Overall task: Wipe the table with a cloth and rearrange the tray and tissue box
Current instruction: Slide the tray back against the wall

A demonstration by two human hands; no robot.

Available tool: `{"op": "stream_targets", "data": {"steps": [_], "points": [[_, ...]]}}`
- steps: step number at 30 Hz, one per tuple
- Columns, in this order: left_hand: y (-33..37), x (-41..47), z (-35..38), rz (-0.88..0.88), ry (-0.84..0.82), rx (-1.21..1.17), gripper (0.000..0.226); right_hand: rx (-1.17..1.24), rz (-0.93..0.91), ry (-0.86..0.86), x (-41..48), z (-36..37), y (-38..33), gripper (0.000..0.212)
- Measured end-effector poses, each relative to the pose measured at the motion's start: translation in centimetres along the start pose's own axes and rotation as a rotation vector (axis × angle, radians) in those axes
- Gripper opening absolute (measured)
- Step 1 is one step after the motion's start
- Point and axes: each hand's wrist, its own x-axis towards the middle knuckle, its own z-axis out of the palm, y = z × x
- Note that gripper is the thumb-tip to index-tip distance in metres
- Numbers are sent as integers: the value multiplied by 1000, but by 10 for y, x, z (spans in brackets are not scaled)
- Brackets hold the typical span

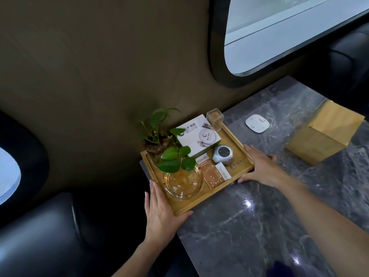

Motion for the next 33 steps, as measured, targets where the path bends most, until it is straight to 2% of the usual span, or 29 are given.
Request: {"op": "stream_targets", "data": {"steps": [13,18,22,24,26,27,29,33], "points": [[3,-2,1,1,21,-4,133,-71,32,-5,-4,-3,-8,118],[14,-6,-9,-66,-87,33,123,-133,33,-4,-11,-8,-15,98],[23,-17,-16,-56,-48,124,106,-96,9,33,-20,-17,-12,83],[32,-27,-19,13,91,151,90,-95,31,51,-28,-21,-9,82],[44,-38,-18,173,235,91,67,-107,57,78,-35,-26,-4,77],[51,-42,-15,273,243,53,55,-108,69,97,-39,-27,-2,73],[67,-45,-7,458,138,18,42,-82,92,143,-46,-30,3,65],[88,-31,24,612,-92,146,53,33,164,274,-62,-35,7,49]]}}
